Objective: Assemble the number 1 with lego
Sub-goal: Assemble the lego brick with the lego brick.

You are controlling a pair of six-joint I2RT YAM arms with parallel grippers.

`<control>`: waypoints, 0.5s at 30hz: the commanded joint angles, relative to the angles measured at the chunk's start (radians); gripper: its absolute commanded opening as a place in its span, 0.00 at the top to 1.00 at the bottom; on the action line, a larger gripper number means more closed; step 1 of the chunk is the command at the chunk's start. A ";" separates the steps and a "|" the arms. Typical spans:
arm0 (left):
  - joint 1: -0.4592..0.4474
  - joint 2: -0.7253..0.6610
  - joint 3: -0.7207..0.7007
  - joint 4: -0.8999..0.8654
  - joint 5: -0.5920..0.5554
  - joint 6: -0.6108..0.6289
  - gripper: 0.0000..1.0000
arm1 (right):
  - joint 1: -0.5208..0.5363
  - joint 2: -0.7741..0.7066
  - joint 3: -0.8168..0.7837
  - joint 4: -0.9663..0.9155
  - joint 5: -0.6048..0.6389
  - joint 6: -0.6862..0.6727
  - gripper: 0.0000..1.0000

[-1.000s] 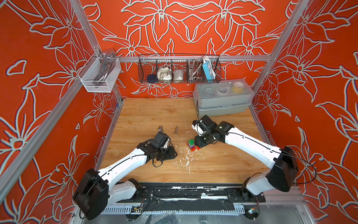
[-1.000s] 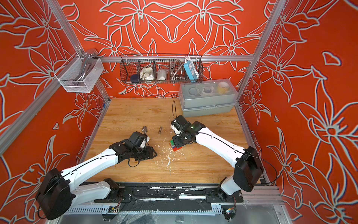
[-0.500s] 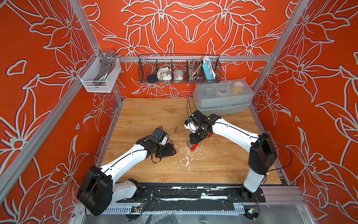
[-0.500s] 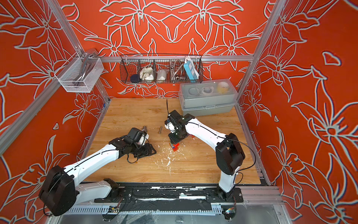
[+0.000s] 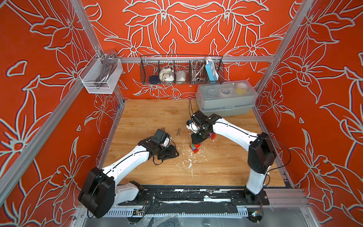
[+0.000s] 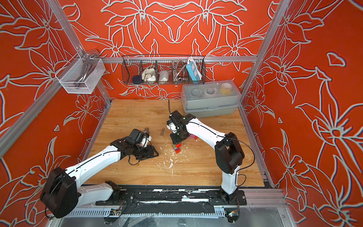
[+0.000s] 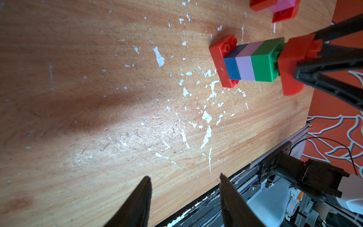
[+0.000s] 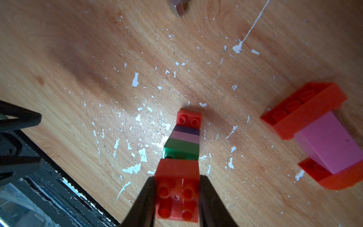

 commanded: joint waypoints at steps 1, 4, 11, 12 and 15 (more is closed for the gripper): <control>0.008 -0.007 0.015 -0.015 0.014 0.016 0.45 | -0.006 0.027 0.026 -0.027 0.009 0.018 0.79; 0.008 -0.012 0.012 -0.014 0.014 0.016 0.45 | -0.006 0.032 0.022 -0.026 0.011 0.027 0.79; 0.010 -0.021 0.011 -0.014 0.016 0.016 0.45 | -0.004 0.024 -0.002 -0.034 0.028 0.052 0.79; 0.010 -0.022 0.011 -0.014 0.015 0.016 0.45 | -0.005 0.017 -0.013 -0.029 0.035 0.054 0.79; 0.010 -0.019 0.011 -0.008 0.019 0.015 0.45 | -0.003 -0.002 -0.045 -0.012 0.046 0.044 0.79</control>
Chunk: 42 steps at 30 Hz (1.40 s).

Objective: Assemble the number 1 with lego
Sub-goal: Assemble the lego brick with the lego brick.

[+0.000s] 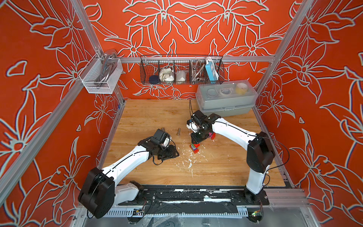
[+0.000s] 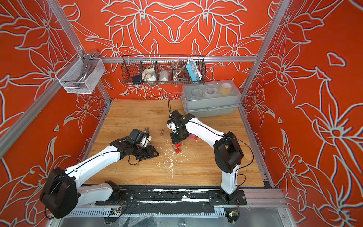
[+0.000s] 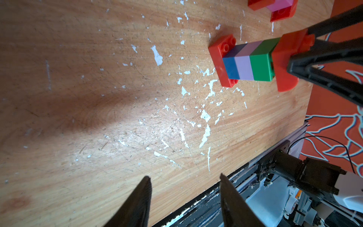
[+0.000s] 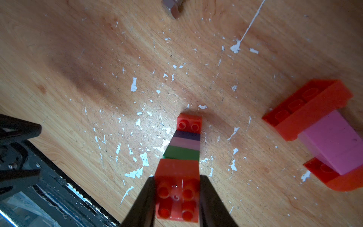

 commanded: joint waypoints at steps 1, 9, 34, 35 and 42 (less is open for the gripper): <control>0.010 -0.013 0.011 -0.004 0.014 0.014 0.45 | -0.002 -0.011 -0.058 -0.010 0.039 0.007 0.79; 0.013 -0.009 0.011 -0.002 0.017 0.015 0.45 | -0.003 0.022 -0.114 0.022 0.036 0.010 0.79; 0.023 0.006 0.012 0.011 0.029 0.013 0.45 | -0.003 -0.045 -0.097 -0.024 0.056 0.053 0.80; 0.023 0.005 0.012 0.010 0.028 0.013 0.45 | -0.003 -0.041 -0.098 -0.024 0.056 0.054 0.80; 0.024 0.001 0.012 0.006 0.022 0.015 0.45 | -0.005 -0.036 -0.137 0.011 0.036 0.049 0.79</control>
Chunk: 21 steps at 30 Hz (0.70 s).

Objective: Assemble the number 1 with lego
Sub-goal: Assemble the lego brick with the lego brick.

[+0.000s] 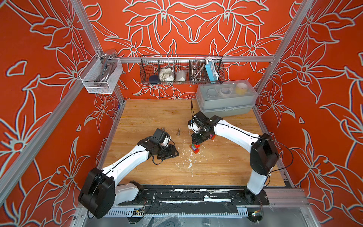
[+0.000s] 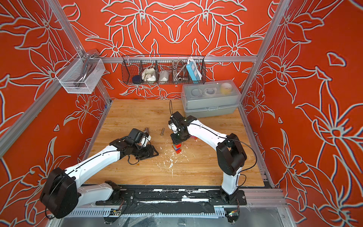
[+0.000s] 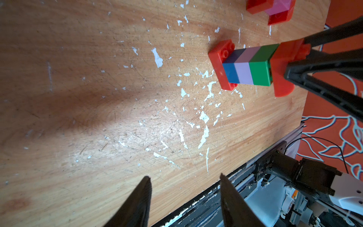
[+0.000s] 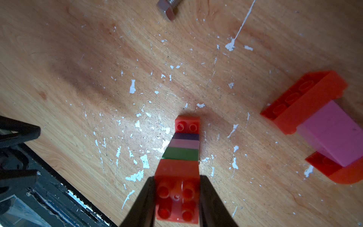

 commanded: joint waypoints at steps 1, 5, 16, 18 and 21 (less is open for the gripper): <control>0.007 0.002 0.013 0.002 0.008 0.015 0.45 | -0.008 0.018 -0.060 -0.049 0.014 -0.006 0.79; 0.008 0.004 0.014 -0.003 0.008 0.017 0.45 | -0.020 0.022 -0.072 -0.052 -0.008 -0.023 0.79; 0.011 0.005 0.015 -0.001 0.008 0.018 0.45 | -0.022 0.032 -0.047 -0.119 0.027 -0.069 0.81; 0.011 0.002 0.015 0.000 0.008 0.018 0.45 | -0.022 0.049 -0.035 -0.138 0.035 -0.077 0.82; 0.012 0.000 0.012 0.003 0.009 0.018 0.45 | -0.019 0.070 -0.033 -0.147 0.061 -0.067 0.83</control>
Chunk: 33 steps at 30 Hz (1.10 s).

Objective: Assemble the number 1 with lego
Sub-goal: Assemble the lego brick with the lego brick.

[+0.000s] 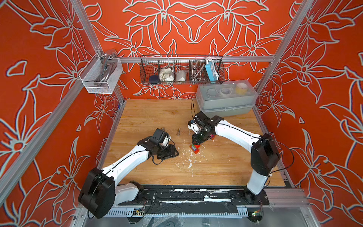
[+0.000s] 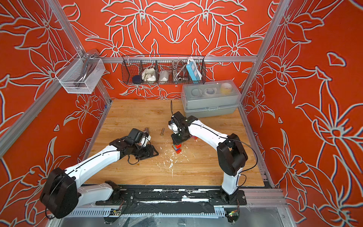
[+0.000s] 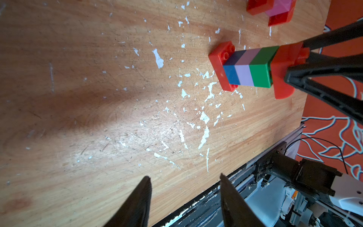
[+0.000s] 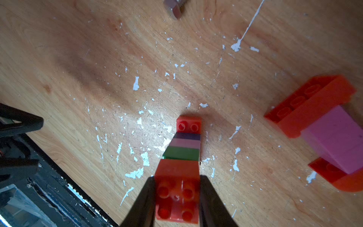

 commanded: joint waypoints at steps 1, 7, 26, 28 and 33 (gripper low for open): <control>0.010 -0.001 0.012 0.004 0.008 0.018 0.45 | -0.005 0.074 -0.029 -0.138 0.094 -0.015 0.83; 0.012 0.000 0.012 0.008 0.012 0.016 0.45 | 0.036 0.088 -0.024 -0.157 0.160 0.017 0.84; 0.022 -0.013 0.005 0.010 0.020 0.016 0.45 | 0.066 0.145 -0.099 -0.087 0.147 0.096 0.85; 0.022 -0.014 0.003 0.011 0.021 0.016 0.45 | 0.067 0.145 -0.118 -0.067 0.151 0.102 0.85; 0.022 -0.014 -0.003 0.016 0.026 0.013 0.45 | 0.066 0.139 -0.174 -0.030 0.159 0.116 0.87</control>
